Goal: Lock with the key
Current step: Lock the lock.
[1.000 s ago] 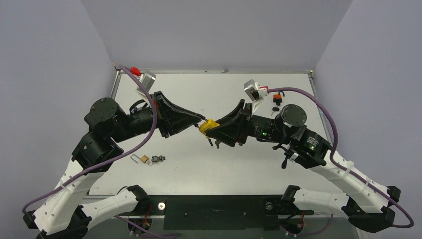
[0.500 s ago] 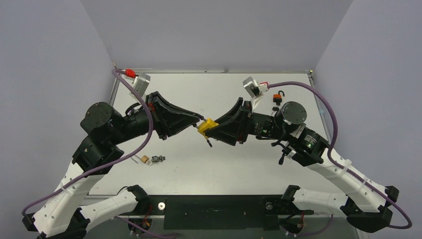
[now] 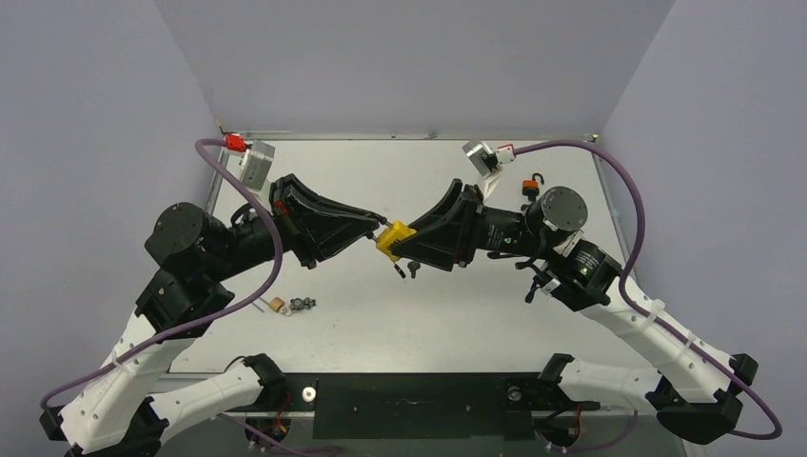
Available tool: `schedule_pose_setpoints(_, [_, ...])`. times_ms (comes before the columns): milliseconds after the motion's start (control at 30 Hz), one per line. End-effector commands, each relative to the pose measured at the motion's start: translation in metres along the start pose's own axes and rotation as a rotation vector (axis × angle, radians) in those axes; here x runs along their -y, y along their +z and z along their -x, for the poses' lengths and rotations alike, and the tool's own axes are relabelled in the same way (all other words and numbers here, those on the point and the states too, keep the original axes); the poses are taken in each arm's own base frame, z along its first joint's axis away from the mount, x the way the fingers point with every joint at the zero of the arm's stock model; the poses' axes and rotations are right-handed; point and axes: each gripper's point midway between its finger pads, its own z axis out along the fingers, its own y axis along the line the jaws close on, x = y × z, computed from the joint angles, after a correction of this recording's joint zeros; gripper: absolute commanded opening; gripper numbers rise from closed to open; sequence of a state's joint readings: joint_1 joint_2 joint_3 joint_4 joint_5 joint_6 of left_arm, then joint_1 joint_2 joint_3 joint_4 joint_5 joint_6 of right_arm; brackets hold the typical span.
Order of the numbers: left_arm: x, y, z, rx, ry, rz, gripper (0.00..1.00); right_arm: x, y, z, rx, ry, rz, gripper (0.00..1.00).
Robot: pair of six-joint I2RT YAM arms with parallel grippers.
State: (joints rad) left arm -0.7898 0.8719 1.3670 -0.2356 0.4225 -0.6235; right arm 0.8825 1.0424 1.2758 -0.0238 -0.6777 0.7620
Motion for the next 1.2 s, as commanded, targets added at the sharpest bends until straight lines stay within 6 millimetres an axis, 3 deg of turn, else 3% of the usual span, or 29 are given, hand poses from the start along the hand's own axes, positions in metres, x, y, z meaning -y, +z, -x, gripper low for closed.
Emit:
schedule_pose_setpoints(0, [0.005, 0.001, -0.014, -0.035, 0.019, -0.037, 0.0, -0.053, -0.007, 0.062, 0.218, -0.091, 0.173, 0.0])
schedule_pose_setpoints(367, [0.007, 0.02, -0.04, -0.069, -0.033, -0.027, 0.0, -0.007, -0.009, 0.082, 0.324, -0.161, -0.089, 0.0])
schedule_pose_setpoints(633, [-0.001, 0.03, -0.06, -0.097, -0.069, -0.002, 0.0, 0.001, -0.003, 0.095, 0.359, -0.183, -0.122, 0.0])
schedule_pose_setpoints(900, [-0.001, 0.031, -0.073, -0.111, -0.049, -0.019, 0.0, -0.021, 0.01, 0.105, 0.376, -0.114, 0.017, 0.0])
schedule_pose_setpoints(1167, [0.002, 0.029, -0.078, -0.123, -0.024, -0.035, 0.0, -0.049, 0.008, 0.115, 0.395, -0.068, 0.168, 0.0])
